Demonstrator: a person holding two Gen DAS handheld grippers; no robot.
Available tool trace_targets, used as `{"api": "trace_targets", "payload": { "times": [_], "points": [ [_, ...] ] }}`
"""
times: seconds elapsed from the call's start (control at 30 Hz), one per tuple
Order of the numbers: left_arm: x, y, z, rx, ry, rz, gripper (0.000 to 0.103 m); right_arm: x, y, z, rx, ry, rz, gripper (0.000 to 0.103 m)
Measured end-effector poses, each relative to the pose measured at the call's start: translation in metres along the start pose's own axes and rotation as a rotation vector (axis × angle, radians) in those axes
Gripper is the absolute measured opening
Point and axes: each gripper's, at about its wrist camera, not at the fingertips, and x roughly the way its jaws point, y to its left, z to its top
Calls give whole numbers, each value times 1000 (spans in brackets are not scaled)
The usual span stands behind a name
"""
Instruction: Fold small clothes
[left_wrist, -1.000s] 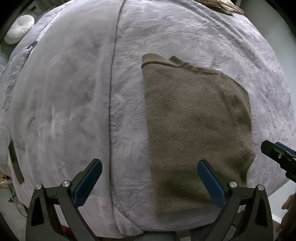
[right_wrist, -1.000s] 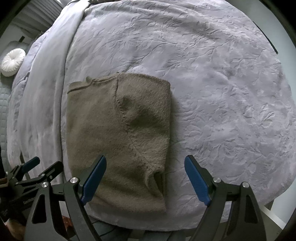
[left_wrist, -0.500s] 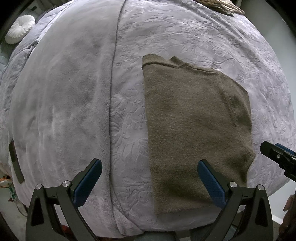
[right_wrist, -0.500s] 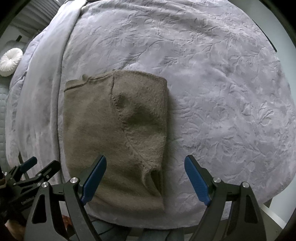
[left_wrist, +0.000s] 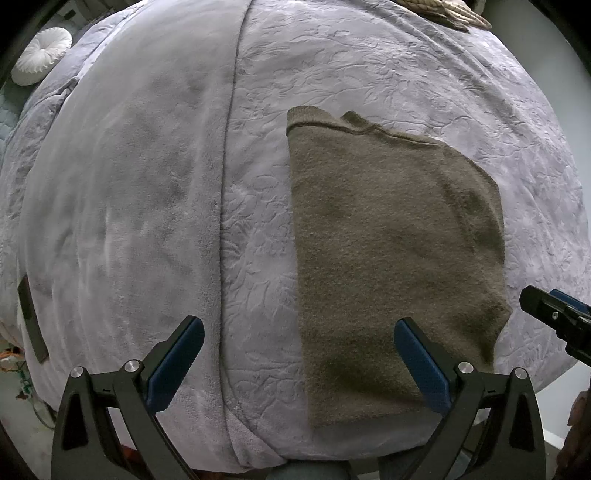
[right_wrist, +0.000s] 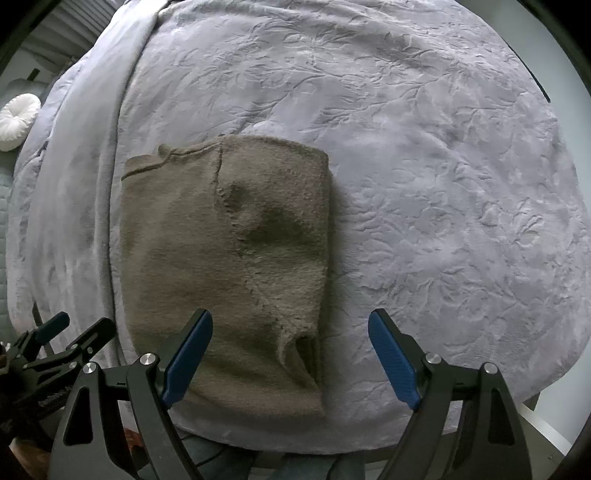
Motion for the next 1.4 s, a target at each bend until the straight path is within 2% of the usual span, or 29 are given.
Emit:
{"api": "trace_targets", "payload": {
  "times": [1.4],
  "points": [
    [5,5,-4,-27,28,7,103,5,2,-3,1,15,-6,88]
  ]
}}
